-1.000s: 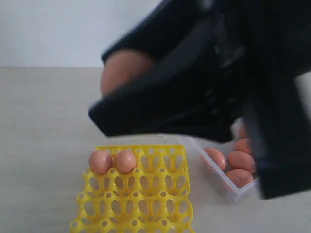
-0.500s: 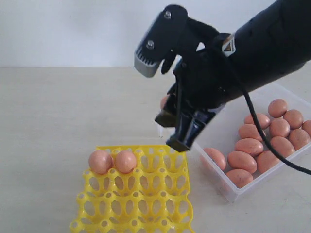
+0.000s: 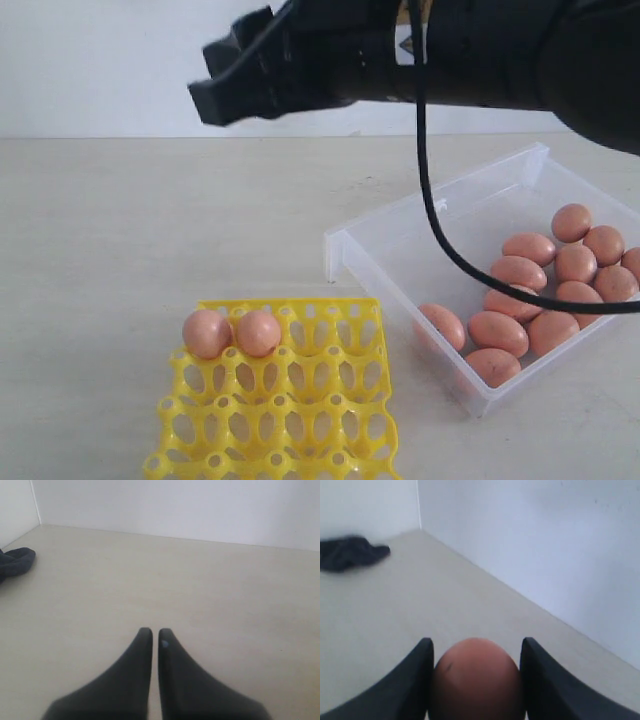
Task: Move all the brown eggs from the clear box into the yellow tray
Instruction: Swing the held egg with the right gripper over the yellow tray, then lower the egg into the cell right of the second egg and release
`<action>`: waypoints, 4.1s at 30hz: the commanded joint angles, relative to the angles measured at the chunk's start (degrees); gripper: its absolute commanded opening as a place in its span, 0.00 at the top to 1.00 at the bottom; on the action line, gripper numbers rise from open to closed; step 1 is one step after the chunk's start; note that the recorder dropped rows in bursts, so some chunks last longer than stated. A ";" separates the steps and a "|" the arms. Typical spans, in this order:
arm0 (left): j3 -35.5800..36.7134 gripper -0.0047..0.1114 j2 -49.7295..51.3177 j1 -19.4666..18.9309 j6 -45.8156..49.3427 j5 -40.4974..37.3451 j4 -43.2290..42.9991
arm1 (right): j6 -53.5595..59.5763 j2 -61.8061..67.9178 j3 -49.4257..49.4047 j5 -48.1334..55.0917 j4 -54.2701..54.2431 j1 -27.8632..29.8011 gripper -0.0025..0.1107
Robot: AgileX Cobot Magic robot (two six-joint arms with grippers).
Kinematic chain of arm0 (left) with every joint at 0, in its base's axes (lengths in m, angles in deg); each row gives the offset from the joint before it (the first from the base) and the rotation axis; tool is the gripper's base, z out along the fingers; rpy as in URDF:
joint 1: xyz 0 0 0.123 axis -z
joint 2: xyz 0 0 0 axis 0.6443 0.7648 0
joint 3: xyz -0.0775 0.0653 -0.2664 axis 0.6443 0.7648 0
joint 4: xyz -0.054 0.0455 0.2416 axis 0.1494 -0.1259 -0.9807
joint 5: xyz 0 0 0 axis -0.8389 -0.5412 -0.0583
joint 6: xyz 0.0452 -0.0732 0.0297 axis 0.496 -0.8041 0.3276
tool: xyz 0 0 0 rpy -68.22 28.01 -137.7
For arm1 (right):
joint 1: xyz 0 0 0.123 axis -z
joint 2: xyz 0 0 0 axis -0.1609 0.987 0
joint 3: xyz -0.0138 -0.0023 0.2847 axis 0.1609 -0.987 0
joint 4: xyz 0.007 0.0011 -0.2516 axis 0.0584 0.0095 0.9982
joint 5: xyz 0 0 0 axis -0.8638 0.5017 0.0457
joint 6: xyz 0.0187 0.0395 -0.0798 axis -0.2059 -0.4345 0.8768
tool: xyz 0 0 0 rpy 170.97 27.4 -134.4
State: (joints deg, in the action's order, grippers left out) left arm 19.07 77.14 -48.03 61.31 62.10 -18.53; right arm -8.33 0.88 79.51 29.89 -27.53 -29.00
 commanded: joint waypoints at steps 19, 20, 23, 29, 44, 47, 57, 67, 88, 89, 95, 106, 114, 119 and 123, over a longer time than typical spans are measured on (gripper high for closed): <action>0.23 0.92 -0.17 0.53 0.24 0.19 0.00 | -25.93 2.30 -4.91 -48.91 -8.07 -0.12 0.98; 0.23 0.92 -0.17 0.53 0.24 0.19 0.00 | -26.05 3.20 -7.29 -49.80 -10.49 -0.12 0.98; 0.23 0.92 -0.17 0.53 0.24 0.19 0.00 | -26.70 7.09 -14.18 -54.85 -16.01 0.00 0.98; 0.23 0.92 -0.17 0.53 0.24 0.19 0.00 | -36.48 16.72 -17.85 -59.28 -3.08 4.57 0.98; 0.23 0.92 -0.17 0.53 0.24 0.19 0.00 | -46.57 24.24 -14.27 -50.68 39.30 14.91 0.98; 0.23 0.92 -0.17 0.53 0.24 0.19 0.00 | -45.52 24.38 -14.27 -44.17 45.68 14.91 0.98; 0.23 0.92 -0.17 0.53 0.24 0.19 0.00 | -38.89 24.38 -14.27 -38.73 40.29 14.91 0.98; 0.23 0.92 -0.17 0.53 0.24 0.19 0.00 | -36.00 24.38 -14.27 -32.16 37.82 14.91 0.98; 0.23 0.92 -0.17 0.53 0.24 0.19 0.00 | -37.30 28.38 -12.91 -31.93 37.37 14.91 0.98; 0.23 0.92 -0.17 0.53 0.24 0.19 0.00 | -37.30 28.38 -12.91 -31.93 37.37 14.91 0.98; 0.23 0.92 -0.17 0.53 0.24 0.19 0.00 | -37.30 28.38 -12.91 -31.93 37.37 14.91 0.75; 0.23 0.92 -0.17 0.53 0.24 0.19 0.00 | -37.30 28.38 -12.91 -31.72 37.37 14.91 0.63; 0.23 0.92 -0.17 0.53 0.24 0.19 0.00 | -36.92 28.38 -12.91 -31.38 37.11 14.91 0.51; 0.23 0.92 -0.17 0.53 0.24 0.19 0.00 | -36.92 28.38 -12.91 -31.49 37.11 14.91 0.51; 0.23 0.92 -0.17 0.53 0.24 0.19 0.00 | -37.51 26.05 -12.91 -31.82 36.91 14.91 0.52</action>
State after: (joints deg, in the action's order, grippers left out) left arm 19.07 77.14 -48.03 61.31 62.10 -18.53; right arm -45.86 29.11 66.33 -1.61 9.86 -14.56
